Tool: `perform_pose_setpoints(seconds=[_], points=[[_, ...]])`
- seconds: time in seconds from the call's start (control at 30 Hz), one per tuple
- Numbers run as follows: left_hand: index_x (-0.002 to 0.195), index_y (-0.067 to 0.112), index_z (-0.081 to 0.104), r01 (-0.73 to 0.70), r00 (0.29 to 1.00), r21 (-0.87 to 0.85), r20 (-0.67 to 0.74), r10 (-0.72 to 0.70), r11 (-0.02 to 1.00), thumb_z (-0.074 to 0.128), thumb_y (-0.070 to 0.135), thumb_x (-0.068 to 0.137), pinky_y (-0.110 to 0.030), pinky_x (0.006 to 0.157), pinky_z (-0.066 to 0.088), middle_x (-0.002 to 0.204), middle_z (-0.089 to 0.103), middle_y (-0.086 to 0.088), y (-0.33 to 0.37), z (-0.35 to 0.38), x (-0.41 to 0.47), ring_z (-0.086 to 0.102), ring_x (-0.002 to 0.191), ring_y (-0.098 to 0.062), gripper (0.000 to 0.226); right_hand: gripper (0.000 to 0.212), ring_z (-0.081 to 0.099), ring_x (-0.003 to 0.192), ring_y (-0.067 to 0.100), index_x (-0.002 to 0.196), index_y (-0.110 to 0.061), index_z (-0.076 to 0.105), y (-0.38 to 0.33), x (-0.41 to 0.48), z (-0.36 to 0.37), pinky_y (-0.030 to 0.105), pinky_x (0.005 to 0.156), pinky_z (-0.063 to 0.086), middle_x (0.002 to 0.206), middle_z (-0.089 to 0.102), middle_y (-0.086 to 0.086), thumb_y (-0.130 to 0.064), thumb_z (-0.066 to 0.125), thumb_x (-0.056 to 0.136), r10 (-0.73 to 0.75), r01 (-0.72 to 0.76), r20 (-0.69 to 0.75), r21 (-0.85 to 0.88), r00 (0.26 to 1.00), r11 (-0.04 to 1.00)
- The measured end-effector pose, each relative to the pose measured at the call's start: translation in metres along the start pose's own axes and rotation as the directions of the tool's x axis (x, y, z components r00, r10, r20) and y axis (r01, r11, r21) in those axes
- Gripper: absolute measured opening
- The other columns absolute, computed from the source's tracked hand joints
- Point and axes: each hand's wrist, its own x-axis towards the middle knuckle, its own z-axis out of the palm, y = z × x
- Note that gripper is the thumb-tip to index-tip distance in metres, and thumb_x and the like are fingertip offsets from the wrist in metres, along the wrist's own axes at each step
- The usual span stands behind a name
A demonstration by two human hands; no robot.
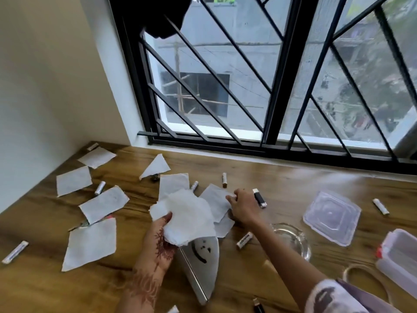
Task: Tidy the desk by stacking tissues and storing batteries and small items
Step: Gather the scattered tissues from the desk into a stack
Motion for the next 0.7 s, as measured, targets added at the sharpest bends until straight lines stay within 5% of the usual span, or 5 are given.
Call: perform_pose_setpoints(seconds=[0.17,0.27,0.37,0.57,0.7], points=[[0.088,0.007,0.058,-0.021,0.999,-0.008,0.024,0.021,1.000,0.042,0.012,0.096,-0.028,0.039,0.054,0.055,0.071,-0.003,0.015,-0.012,0.016,0.067,0.057,-0.026,0.019,0.019,0.050,0.101,0.025,0.096,-0.009,0.061,-0.010,0.004,0.018,0.030,0.077,0.039,0.105,0.058,0.009,-0.026,0.054,0.090,0.034,-0.042,-0.087,-0.094,0.996,0.995],[0.085,0.006,0.058,-0.019,0.999,0.015,0.042,0.018,1.000,0.040,0.011,0.097,-0.027,0.038,0.053,0.058,0.071,-0.006,0.023,-0.015,0.020,0.066,0.045,-0.019,0.022,0.011,0.055,0.084,0.021,0.086,-0.009,0.064,-0.016,0.005,0.014,0.027,0.064,0.040,0.090,0.064,0.009,-0.019,0.060,0.084,0.168,-0.152,-0.071,0.184,0.983,0.971],[0.106,-0.002,0.058,-0.007,0.998,0.050,0.058,0.005,0.999,0.042,0.012,0.096,-0.026,0.038,0.053,0.068,0.070,-0.009,0.027,-0.017,0.022,0.065,0.043,-0.018,0.023,0.007,0.056,0.072,0.020,0.083,-0.007,0.062,-0.027,-0.004,-0.003,0.022,0.052,0.042,0.075,0.061,0.006,-0.013,0.064,0.081,0.261,-0.190,-0.041,0.579,0.965,0.793],[0.128,-0.007,0.048,0.003,0.999,0.039,0.041,-0.004,0.999,0.040,0.013,0.097,-0.024,0.042,0.052,0.042,0.064,-0.003,0.023,-0.015,0.029,0.065,0.046,-0.022,0.037,0.016,0.057,0.068,0.010,0.075,-0.019,0.058,-0.068,-0.035,-0.040,0.013,0.060,0.047,0.073,0.062,0.002,-0.007,0.068,0.080,0.101,0.082,-0.192,0.759,0.976,0.646],[0.070,0.000,0.070,0.034,0.996,0.038,0.085,-0.037,0.999,0.038,0.013,0.098,-0.021,0.033,0.049,0.043,0.064,-0.005,0.019,-0.004,0.033,0.063,0.037,-0.016,0.044,0.020,0.061,0.069,-0.005,0.076,-0.019,0.056,-0.095,-0.063,-0.040,0.011,0.065,0.049,0.074,0.064,-0.005,-0.004,0.068,0.079,-0.152,0.251,-0.203,0.669,0.967,0.700]])
